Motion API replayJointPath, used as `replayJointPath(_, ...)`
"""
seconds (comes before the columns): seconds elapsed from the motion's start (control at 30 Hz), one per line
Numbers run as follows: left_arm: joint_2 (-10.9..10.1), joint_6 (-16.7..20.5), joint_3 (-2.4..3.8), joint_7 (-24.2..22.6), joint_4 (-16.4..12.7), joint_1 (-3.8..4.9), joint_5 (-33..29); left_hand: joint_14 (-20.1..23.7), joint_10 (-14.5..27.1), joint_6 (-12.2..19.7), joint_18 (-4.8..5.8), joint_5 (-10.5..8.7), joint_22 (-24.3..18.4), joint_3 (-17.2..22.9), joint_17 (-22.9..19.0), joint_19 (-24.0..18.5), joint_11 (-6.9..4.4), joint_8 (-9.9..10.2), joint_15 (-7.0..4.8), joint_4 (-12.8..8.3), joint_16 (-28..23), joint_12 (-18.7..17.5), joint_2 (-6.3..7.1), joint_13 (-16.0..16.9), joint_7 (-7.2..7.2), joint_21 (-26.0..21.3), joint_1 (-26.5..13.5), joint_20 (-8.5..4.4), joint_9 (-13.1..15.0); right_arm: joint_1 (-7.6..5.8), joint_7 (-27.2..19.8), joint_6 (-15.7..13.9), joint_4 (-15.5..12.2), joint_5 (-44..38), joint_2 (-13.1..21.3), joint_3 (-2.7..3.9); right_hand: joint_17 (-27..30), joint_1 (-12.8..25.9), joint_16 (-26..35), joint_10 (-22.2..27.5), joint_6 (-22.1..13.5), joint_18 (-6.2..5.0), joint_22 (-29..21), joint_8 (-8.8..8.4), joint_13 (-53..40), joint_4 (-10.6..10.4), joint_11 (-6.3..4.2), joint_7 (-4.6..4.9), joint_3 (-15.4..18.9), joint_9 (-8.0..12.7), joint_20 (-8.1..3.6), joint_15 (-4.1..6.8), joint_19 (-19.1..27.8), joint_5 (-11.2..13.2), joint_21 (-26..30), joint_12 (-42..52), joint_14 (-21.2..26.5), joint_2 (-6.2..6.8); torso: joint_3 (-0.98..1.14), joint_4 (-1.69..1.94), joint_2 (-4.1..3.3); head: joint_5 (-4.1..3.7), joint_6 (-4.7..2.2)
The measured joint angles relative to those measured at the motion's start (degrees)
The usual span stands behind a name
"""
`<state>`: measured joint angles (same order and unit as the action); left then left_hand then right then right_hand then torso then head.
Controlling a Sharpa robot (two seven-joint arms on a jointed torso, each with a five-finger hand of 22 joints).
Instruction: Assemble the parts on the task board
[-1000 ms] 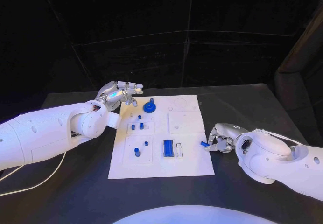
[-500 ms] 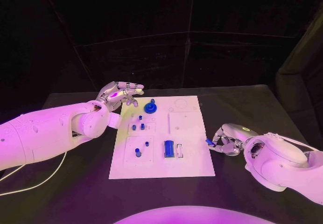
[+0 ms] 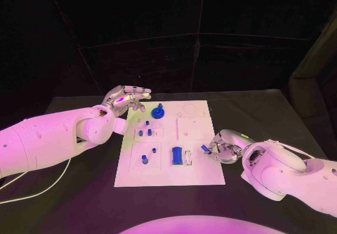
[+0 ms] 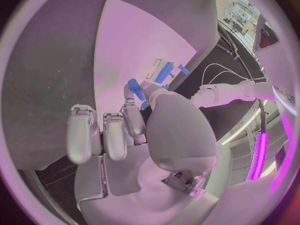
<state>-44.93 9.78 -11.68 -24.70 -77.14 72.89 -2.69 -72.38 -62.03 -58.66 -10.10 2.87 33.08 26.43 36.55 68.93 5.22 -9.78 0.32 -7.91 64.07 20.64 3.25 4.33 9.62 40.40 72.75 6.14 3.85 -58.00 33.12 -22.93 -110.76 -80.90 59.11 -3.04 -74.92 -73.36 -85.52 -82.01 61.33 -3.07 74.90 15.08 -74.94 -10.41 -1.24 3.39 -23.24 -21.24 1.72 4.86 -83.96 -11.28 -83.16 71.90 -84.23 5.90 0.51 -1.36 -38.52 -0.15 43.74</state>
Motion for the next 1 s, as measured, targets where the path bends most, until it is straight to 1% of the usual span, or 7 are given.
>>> replayJointPath(0.1,0.02,-0.02,0.0,0.01,-0.02,0.0,0.0,0.0,0.0,0.0,0.0,0.0,0.0,0.0,-0.02,0.0,0.0,0.0,0.0,0.0,0.0,0.0,0.0,0.0,0.0,0.0,0.0,0.0,0.0,0.01,0.21,0.02,0.82,1.43,-1.9,-0.01,0.0,1.47,0.0,0.0,0.01,0.0,0.0,0.0,0.0,0.31,0.0,-0.01,-0.94,-0.17,0.0,0.0,0.0,0.47,0.0,0.0,0.0,0.15,0.03,0.0,-0.01,-0.03,0.01)
replayJointPath(0.13,0.03,-0.03,0.0,0.01,-0.02,0.0,0.0,0.0,0.0,0.0,0.0,0.0,0.0,0.0,-0.02,0.0,0.0,0.0,0.0,0.0,0.0,0.0,0.0,0.0,0.0,0.0,0.0,0.0,0.0,0.01,0.3,0.06,1.03,1.8,-2.44,-0.01,0.0,1.96,0.0,0.0,0.2,0.0,0.0,0.0,0.0,0.24,0.0,0.01,-1.03,-1.78,0.0,-0.01,0.0,0.51,0.0,0.0,0.0,0.19,0.04,0.0,-0.01,-0.07,0.01)
replayJointPath(0.2,0.04,-0.05,0.0,0.01,-0.03,0.0,0.0,0.0,0.0,0.0,0.0,0.0,0.0,0.0,-0.02,0.0,0.0,0.0,0.0,0.0,0.0,0.0,0.0,0.0,0.0,0.0,0.0,0.0,0.0,0.01,0.51,0.14,1.46,2.48,-3.43,-0.01,0.0,2.14,0.0,-0.11,0.31,0.0,0.0,0.0,0.0,0.16,0.12,0.08,-1.26,-2.81,0.0,-0.01,0.0,0.53,0.0,0.0,0.0,0.34,0.05,0.01,-0.01,-0.14,-0.01)
replayJointPath(0.47,0.03,-0.1,0.0,0.02,-0.09,0.0,0.0,0.0,0.0,0.0,0.0,0.0,0.01,0.0,-0.02,0.0,0.0,0.0,0.0,0.0,0.0,0.0,0.0,0.0,0.0,0.0,0.0,0.0,0.0,0.03,1.61,1.0,2.97,4.7,-6.19,-0.02,0.0,3.59,0.21,-0.11,0.79,0.0,0.0,-0.01,0.31,-0.15,0.11,0.0,-1.58,-3.0,0.0,-0.02,0.0,0.83,0.0,-0.75,-0.01,0.26,0.09,0.03,-0.07,-0.12,-0.02)
replayJointPath(0.7,0.03,-0.17,0.01,0.05,-0.1,0.0,0.0,0.0,0.0,0.0,0.0,0.0,0.01,0.0,-0.01,0.0,0.0,0.0,0.0,0.0,0.0,0.0,0.0,0.0,0.0,0.0,0.0,0.0,0.0,0.08,2.54,1.39,3.28,5.67,-7.14,-0.02,0.01,4.17,0.67,0.12,1.02,-0.01,0.04,-0.01,1.28,-0.31,-0.12,-0.23,-1.74,-3.18,0.0,-0.02,0.0,1.16,0.0,-1.86,-0.01,0.57,0.12,-0.06,-0.06,0.29,0.22)
replayJointPath(0.83,0.06,-0.24,0.01,0.07,-0.09,0.0,0.0,0.0,0.0,0.0,0.0,0.0,0.01,0.0,-0.01,0.0,0.0,0.0,0.0,0.0,0.0,0.0,0.0,0.0,0.0,0.0,0.0,0.0,0.0,0.1,3.04,1.87,3.49,5.94,-7.51,-0.03,0.01,4.71,0.97,0.12,1.32,0.0,0.04,-0.01,1.58,-0.31,-0.12,-0.17,-1.74,-3.21,0.0,-0.02,0.0,1.2,0.0,-2.34,-0.01,1.1,0.12,-0.08,-0.03,0.32,0.27)
replayJointPath(1.0,0.07,-0.3,0.01,0.11,-0.08,0.0,0.0,0.0,0.0,0.0,0.0,0.0,0.01,0.0,-0.01,0.0,0.0,0.0,0.0,0.0,0.0,0.0,0.0,0.0,0.0,0.0,0.0,0.0,0.0,0.11,3.63,2.84,3.71,6.12,-7.92,-0.03,0.01,6.29,0.98,0.12,2.0,-0.01,0.04,-0.01,1.64,-0.82,-0.12,-0.45,-1.24,-3.39,0.0,-0.02,0.0,1.42,0.0,-2.48,-0.01,1.18,0.12,-0.05,-0.02,0.29,0.27)
